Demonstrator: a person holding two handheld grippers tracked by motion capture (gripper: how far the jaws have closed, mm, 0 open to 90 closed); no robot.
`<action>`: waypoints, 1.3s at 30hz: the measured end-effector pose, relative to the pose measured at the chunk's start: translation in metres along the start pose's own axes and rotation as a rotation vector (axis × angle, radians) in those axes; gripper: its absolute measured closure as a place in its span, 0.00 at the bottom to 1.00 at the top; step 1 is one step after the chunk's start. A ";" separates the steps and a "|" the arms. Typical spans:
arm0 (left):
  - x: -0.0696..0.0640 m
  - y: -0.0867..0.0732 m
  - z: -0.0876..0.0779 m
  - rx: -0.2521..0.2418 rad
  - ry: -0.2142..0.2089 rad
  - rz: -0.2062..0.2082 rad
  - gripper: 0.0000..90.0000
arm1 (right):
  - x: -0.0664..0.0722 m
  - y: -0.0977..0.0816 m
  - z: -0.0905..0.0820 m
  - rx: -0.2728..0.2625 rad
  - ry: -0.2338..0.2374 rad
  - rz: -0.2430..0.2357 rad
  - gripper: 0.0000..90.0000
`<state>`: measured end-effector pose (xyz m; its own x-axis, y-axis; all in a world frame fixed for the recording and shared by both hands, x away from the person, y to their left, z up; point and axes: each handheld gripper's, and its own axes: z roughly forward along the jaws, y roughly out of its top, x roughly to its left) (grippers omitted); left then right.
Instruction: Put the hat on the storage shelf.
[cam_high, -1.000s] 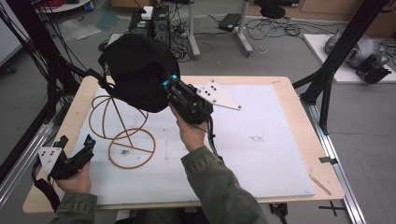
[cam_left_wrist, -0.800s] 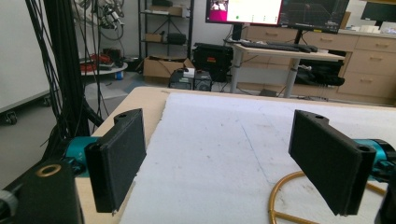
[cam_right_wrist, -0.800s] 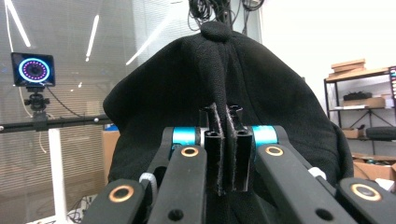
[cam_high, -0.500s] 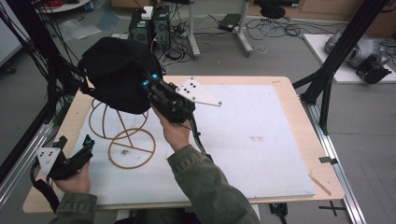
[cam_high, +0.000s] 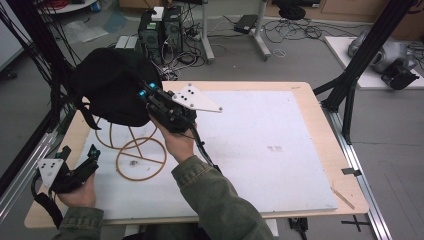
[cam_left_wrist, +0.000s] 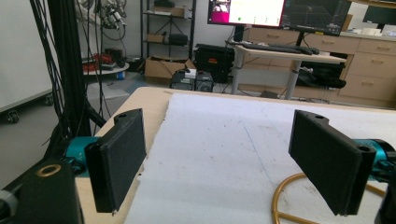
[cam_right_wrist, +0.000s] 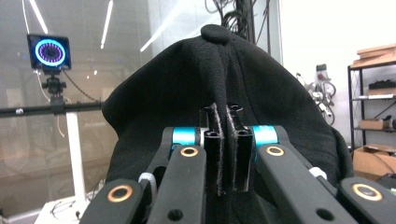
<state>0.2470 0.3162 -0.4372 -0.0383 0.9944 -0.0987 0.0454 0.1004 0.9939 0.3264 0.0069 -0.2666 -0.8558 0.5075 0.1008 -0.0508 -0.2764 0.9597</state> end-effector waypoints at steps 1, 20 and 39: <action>0.000 0.000 0.000 0.001 0.000 0.001 0.21 | 0.000 -0.002 0.001 0.009 0.002 -0.001 0.97; 0.001 0.000 0.000 0.002 0.003 -0.008 0.21 | 0.003 -0.029 0.011 0.256 0.048 0.014 0.97; 0.001 -0.001 0.000 0.012 0.006 -0.011 0.21 | 0.004 -0.038 -0.006 0.261 0.034 0.025 0.83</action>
<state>0.2468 0.3175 -0.4387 -0.0452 0.9930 -0.1092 0.0570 0.1117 0.9921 0.3223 0.0143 -0.3039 -0.8722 0.4740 0.1208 0.1015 -0.0664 0.9926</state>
